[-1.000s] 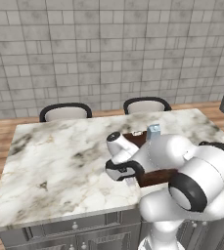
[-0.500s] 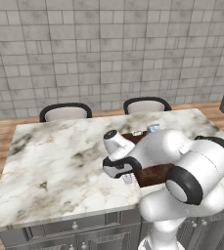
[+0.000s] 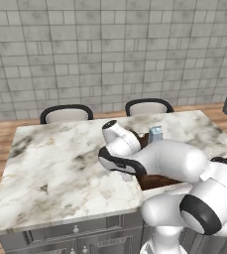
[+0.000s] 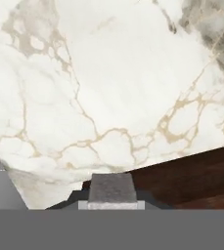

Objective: Take out the milk from the fridge and place it on the tray on the counter. Then take the sugar cube near the tray and place it in the tray.

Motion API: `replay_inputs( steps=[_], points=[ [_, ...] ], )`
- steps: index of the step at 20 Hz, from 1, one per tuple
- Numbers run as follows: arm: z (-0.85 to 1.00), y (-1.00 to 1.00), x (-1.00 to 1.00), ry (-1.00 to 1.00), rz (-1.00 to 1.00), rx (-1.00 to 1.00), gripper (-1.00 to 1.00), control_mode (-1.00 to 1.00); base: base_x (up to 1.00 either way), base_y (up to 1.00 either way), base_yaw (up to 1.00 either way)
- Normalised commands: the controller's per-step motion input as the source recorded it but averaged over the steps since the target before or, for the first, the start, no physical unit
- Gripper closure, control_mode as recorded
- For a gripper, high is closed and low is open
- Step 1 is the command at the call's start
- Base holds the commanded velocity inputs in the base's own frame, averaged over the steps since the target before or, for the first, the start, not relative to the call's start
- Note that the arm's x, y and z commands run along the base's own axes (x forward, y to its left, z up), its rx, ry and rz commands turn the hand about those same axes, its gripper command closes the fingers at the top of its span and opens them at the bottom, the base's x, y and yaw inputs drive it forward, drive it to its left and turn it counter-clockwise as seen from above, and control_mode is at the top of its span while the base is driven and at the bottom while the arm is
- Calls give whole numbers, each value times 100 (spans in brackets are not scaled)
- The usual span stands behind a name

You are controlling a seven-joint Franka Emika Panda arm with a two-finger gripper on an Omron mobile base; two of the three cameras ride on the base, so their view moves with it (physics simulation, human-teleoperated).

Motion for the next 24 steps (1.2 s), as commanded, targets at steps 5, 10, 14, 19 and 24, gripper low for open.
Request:
replay_inputs(
  steps=[5, 10, 14, 19, 24],
  points=[
    [50, -76, -30, 0, 7, 2, 100, -100, 0, 0, 0],
    [2, -69, -3, 0, 36, 8, 100, -100, 0, 0, 0],
    [0, -54, 17, 0, 42, 11, 100, -100, 0, 0, 0],
    [5, -29, 43, 0, 32, 15, 100, -100, 0, 0, 0],
    [13, -17, 10, 0, 34, 12, 100, -100, 0, 0, 0]
  ],
)
